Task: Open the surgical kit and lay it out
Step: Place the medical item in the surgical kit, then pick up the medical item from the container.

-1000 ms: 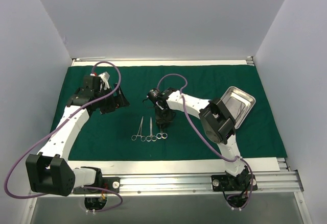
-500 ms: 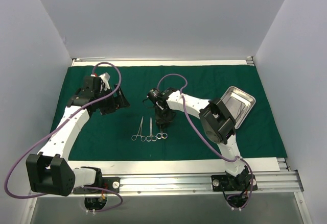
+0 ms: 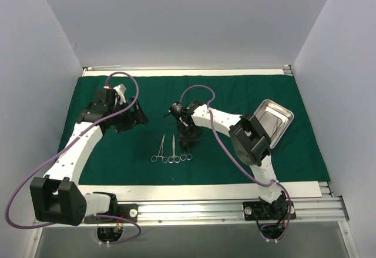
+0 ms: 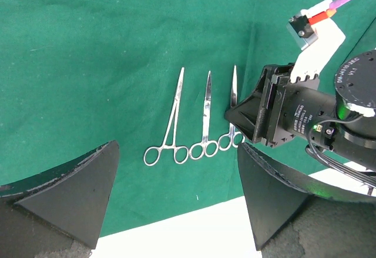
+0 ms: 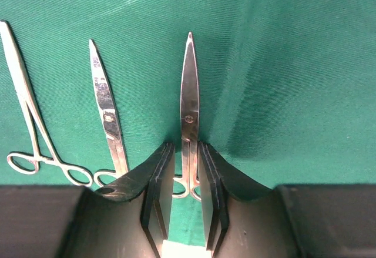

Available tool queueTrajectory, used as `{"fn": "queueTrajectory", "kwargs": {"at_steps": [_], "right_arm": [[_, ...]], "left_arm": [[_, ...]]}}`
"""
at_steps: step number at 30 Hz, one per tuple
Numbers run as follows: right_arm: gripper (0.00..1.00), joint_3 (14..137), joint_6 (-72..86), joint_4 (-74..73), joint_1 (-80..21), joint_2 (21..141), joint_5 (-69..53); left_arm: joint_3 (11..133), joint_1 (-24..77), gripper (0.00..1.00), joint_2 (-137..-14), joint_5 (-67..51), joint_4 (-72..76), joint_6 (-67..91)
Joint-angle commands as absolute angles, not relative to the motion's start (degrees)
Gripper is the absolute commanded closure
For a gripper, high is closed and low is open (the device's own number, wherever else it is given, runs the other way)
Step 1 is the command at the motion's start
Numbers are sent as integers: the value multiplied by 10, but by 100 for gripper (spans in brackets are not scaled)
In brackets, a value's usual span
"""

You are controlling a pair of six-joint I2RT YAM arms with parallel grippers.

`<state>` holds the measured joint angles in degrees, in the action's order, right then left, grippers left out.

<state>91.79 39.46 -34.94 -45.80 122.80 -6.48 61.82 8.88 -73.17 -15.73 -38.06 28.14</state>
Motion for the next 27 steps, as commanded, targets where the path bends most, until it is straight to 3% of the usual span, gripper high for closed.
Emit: {"fn": "queueTrajectory", "kwargs": {"at_steps": [1,12,19,23,27], "right_arm": [[75,895,382,-394,-461,1254,-53],[73,975,356,-437,-452,1230,-14],[58,1107,320,-510,-432,1191,61],[57,1122,333,-513,-327,1147,47],[57,1038,330,-480,-190,1067,35]], "left_arm": [[613,84,9,-726,-170,-357,284],[620,83,10,-736,-173,-349,287],[639,83,9,-750,-165,-354,282],[663,83,8,-772,-162,-364,244],[689,83,7,-793,-159,-373,214]]}}
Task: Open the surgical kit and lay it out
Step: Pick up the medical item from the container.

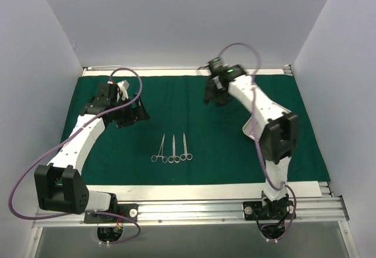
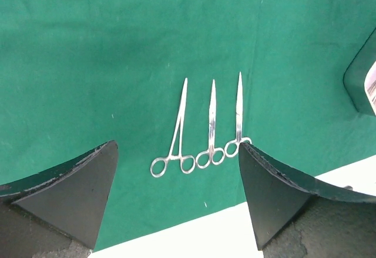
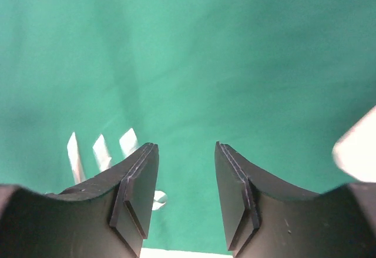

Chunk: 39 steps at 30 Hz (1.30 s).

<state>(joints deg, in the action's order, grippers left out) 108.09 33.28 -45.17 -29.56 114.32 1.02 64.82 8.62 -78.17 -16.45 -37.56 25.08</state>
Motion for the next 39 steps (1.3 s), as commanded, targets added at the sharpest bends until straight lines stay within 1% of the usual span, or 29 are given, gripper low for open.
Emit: {"fn": "queueTrajectory", "kwargs": {"at_steps": [1,2,3,5,6,8,9,11,12,15,18,21,23,27,30,39], "right_arm": [[56,1024,325,-472,-159,1058,34],[55,1007,323,-466,-130,1036,33],[53,988,312,-456,-72,1028,26],[52,939,295,-434,-21,1013,29],[52,927,279,-431,22,1014,31],[52,908,260,-416,53,1027,32],[55,909,252,-414,70,1037,37],[59,920,244,-422,80,1069,54],[65,923,244,-424,84,1078,53],[73,920,255,-408,88,1092,61],[77,911,268,-399,92,1110,61],[78,900,265,-385,93,1123,73],[77,893,262,-371,95,1135,77],[66,896,258,-370,96,1158,88],[59,887,254,-363,100,1165,97],[58,839,243,-332,116,1182,107]], "left_arm": [[695,83,7,-805,-157,-379,204],[700,83,7,-810,-159,-382,199],[708,83,7,-817,-167,-382,193],[715,83,7,-833,-171,-385,181],[721,84,7,-838,-172,-385,178],[723,83,7,-848,-172,-382,171],[727,83,7,-853,-172,-381,168],[732,83,7,-871,-174,-383,160],[736,82,7,-878,-175,-388,156],[751,81,7,-902,-176,-401,143],[757,81,9,-915,-187,-403,148],[766,81,10,-923,-193,-406,147],[770,82,11,-930,-196,-409,146],[787,79,11,-940,-196,-416,144],[789,77,11,-946,-198,-416,145],[785,64,11,-953,-199,-416,146]]}}
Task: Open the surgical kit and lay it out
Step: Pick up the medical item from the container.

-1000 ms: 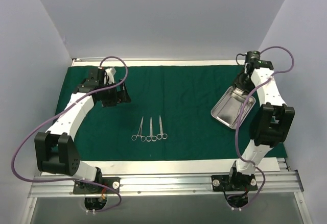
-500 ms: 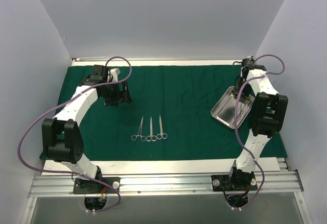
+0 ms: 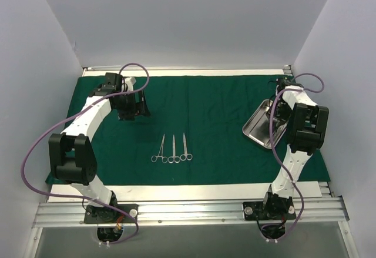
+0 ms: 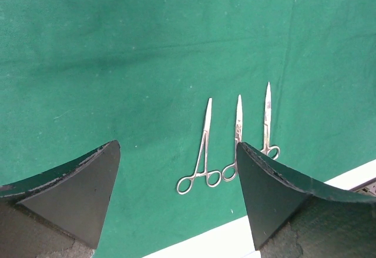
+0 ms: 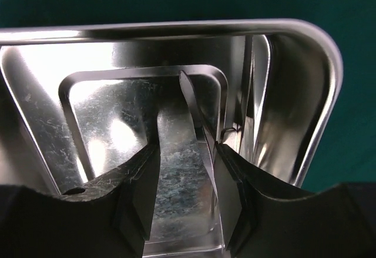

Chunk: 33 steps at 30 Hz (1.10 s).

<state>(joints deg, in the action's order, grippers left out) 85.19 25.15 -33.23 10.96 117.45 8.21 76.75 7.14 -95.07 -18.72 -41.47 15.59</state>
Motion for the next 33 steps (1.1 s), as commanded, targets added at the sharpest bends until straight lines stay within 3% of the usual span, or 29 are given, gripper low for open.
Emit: {"fn": "queueTrajectory", "kwargs": {"at_steps": [1,28,31,33], "right_arm": [[58,837,242,-331,118,1184,107],[63,832,230,-329,156,1144,73],[72,829,235,-321,156,1166,56],[83,826,241,-315,156,1172,51]], "left_arm": [[785,63,11,-954,-200,-416,146],[785,54,12,-974,-220,-414,150],[786,53,12,-972,-220,-417,150],[788,53,12,-969,-215,-421,150]]}}
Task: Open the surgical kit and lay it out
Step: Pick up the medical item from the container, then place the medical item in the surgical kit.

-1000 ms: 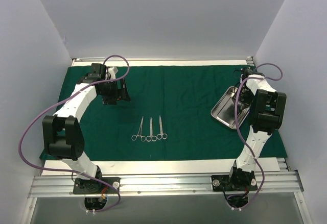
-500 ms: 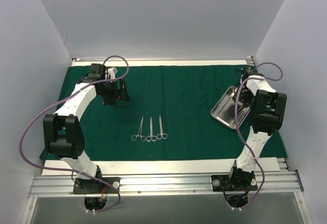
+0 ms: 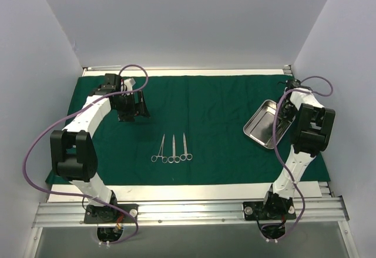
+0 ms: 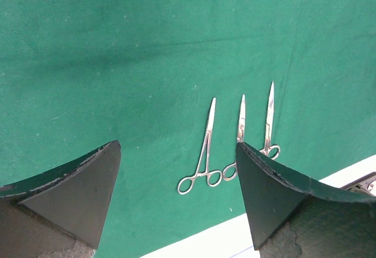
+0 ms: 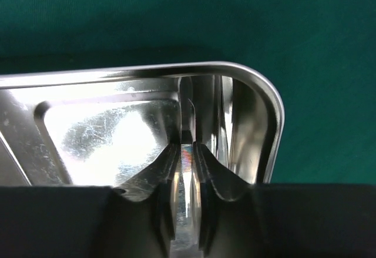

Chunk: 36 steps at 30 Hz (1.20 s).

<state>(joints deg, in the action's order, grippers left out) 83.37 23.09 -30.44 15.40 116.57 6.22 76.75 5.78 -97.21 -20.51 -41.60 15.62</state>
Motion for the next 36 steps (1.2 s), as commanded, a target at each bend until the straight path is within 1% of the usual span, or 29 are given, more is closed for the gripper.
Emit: {"fn": "queueTrajectory", "kwargs": {"at_steps": [1,2,4,5,7,11,15,17,19,22,23,25,27,30,32,33,36], "right_arm": [[86,827,242,-313,156,1177,47],[91,828,243,-312,156,1177,39],[98,845,244,-318,156,1177,31],[100,854,245,-331,155,1176,27],[100,886,250,-349,151,1163,23],[100,941,257,-422,120,1126,21],[100,951,247,-462,48,1076,14],[100,929,242,-457,-7,1034,6],[100,912,234,-443,-73,985,-39],[100,877,208,-415,-143,933,-73],[100,868,200,-403,-189,921,-96],[100,835,174,-391,-227,879,-112],[100,809,155,-365,-266,829,-164],[100,758,138,-336,-280,768,-241],[100,737,117,-336,-280,750,-282],[100,735,106,-342,-284,743,-338],[100,734,83,-347,-304,734,-377]], "left_arm": [[788,53,12,-969,-214,-422,150],[789,54,12,-967,-214,-422,150],[789,53,12,-963,-221,-423,152],[788,53,13,-962,-225,-421,153],[787,53,13,-956,-241,-415,160],[784,52,10,-960,-286,-404,183],[768,53,7,-951,-329,-384,231],[745,56,7,-938,-358,-368,253],[725,58,8,-908,-371,-346,292],[684,63,10,-855,-401,-315,351],[675,69,12,-843,-404,-310,365],[650,91,12,-800,-405,-294,396],[635,109,12,-762,-417,-255,432],[636,138,13,-723,-453,-192,467],[647,157,12,-711,-468,-167,469],[648,162,12,-710,-475,-154,475],[641,177,12,-736,-517,-97,495]]}}
